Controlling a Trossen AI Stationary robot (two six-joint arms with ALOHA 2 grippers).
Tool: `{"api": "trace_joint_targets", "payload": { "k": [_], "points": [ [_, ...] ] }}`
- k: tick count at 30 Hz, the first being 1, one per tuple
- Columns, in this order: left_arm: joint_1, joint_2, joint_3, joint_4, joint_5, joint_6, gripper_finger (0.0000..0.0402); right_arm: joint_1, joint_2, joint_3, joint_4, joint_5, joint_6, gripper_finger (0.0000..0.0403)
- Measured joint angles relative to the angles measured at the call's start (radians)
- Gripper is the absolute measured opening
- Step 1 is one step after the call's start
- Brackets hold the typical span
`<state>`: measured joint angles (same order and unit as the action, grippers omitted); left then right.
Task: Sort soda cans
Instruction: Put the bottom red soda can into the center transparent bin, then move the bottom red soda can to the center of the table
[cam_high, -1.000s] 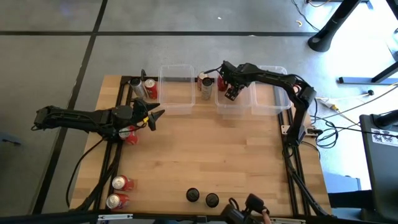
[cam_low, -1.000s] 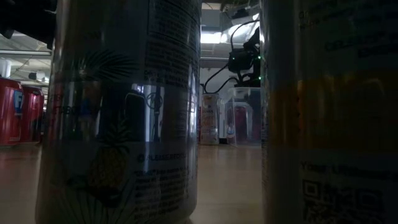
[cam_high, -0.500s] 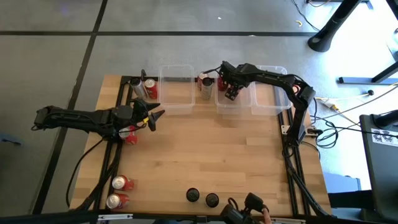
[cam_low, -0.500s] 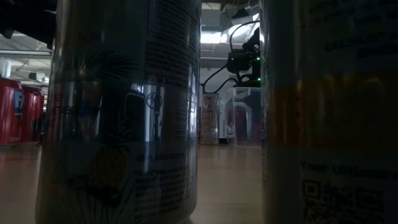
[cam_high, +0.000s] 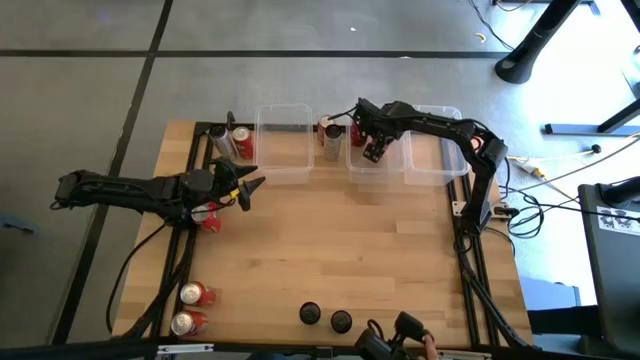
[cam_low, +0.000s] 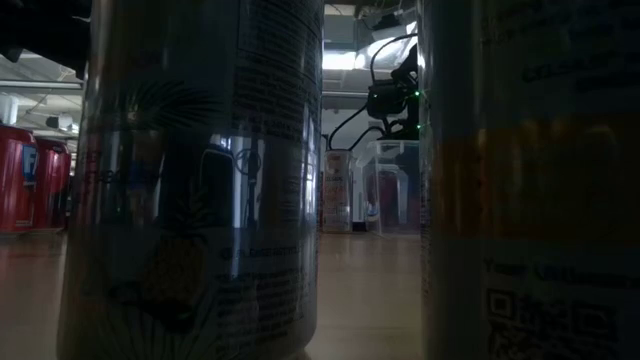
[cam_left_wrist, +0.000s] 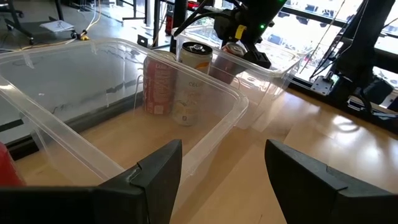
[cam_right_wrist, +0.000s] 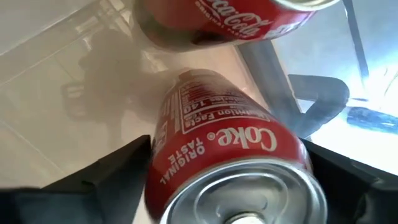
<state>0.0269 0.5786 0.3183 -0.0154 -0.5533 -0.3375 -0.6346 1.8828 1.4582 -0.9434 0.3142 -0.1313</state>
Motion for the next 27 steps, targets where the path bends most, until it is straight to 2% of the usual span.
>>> {"api": "trace_joint_targets", "payload": {
  "k": [4, 9, 16, 21, 27],
  "points": [
    [0.000, 0.000, 0.000, 0.000, 0.000, 0.009, 0.0221, -0.001, 0.000, 0.000, -0.002, 0.009, 0.000, 0.0395],
    [0.000, 0.000, 0.000, 0.001, 0.001, 0.022, 0.0221, 0.000, -0.010, 0.020, -0.031, 0.038, -0.005, 0.0377],
    [0.000, -0.002, 0.000, 0.000, 0.000, 0.031, 0.0221, 0.007, -0.034, 0.182, -0.202, 0.034, 0.005, 0.0367],
    [0.000, -0.002, 0.016, -0.005, 0.000, 0.026, 0.0221, 0.028, -0.088, 0.260, -0.290, 0.007, 0.046, 0.0367],
    [0.000, -0.002, 0.078, -0.039, 0.000, 0.084, 0.0221, 0.098, -0.208, 0.270, -0.300, 0.002, 0.086, 0.0367]
  ]
}}
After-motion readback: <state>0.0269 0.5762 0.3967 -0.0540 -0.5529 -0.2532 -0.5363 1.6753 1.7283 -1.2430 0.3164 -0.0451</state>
